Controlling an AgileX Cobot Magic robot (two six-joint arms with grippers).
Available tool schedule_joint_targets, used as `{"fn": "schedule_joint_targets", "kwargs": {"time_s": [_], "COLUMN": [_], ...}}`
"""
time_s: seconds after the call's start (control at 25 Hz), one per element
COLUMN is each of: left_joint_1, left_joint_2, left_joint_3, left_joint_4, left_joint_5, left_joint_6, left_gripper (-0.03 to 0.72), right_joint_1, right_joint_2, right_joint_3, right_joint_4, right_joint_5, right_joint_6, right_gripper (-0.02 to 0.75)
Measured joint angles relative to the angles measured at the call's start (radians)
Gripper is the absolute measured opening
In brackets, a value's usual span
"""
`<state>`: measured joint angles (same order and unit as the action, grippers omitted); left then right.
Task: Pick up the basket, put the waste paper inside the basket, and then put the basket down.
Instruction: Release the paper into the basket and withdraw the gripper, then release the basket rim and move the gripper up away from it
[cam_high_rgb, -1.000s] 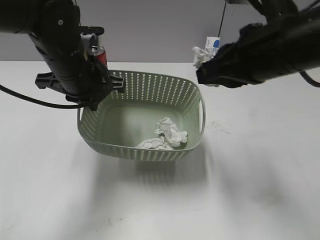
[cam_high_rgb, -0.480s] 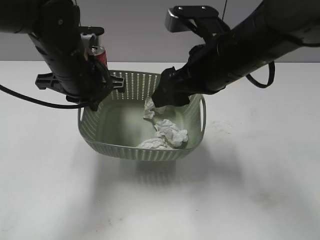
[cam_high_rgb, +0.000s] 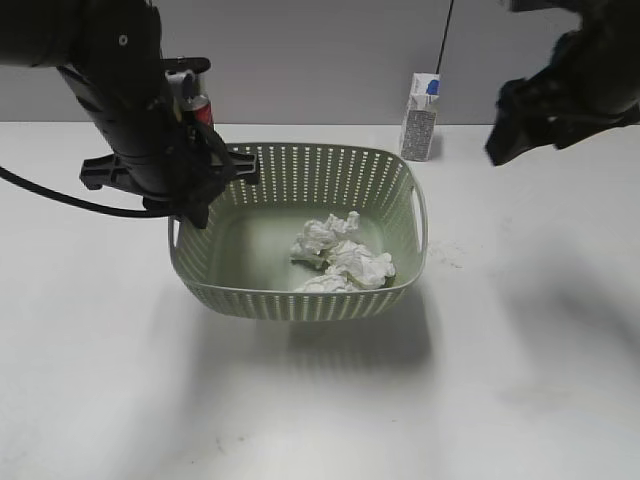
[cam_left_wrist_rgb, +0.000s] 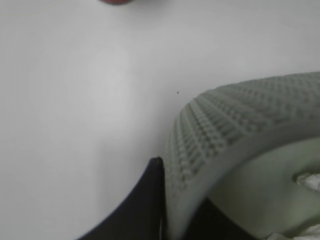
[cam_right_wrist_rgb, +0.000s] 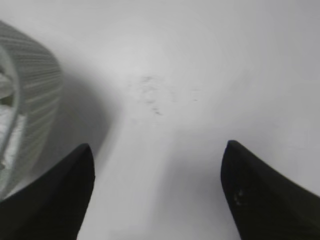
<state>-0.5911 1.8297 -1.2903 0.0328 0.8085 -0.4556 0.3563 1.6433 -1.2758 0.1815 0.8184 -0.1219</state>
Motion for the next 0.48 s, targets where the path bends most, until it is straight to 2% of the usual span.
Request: {"fn": "schedule_joint_targets", "kwargs": {"time_s": [0.28, 0.36, 0.48], "left_joint_1": [0.0, 0.0, 0.0], "left_joint_2": [0.09, 0.139, 0.191], "left_joint_3": [-0.079, -0.123, -0.168], "left_joint_4": [-0.053, -0.053, -0.065], "left_joint_5": [0.046, 0.073, 0.088], "left_joint_6": [0.001, 0.002, 0.003], "left_gripper": [0.0, 0.0, 0.0], "right_joint_1": [-0.26, -0.304, -0.318], "right_joint_2": [-0.155, -0.217, -0.334], "right_joint_3": [-0.004, -0.003, 0.03], "right_joint_4": [-0.033, -0.045, -0.051], "right_joint_5": [0.044, 0.06, 0.067], "right_joint_6": [-0.086, -0.092, -0.097], "right_gripper": [0.591, 0.589, 0.584]}}
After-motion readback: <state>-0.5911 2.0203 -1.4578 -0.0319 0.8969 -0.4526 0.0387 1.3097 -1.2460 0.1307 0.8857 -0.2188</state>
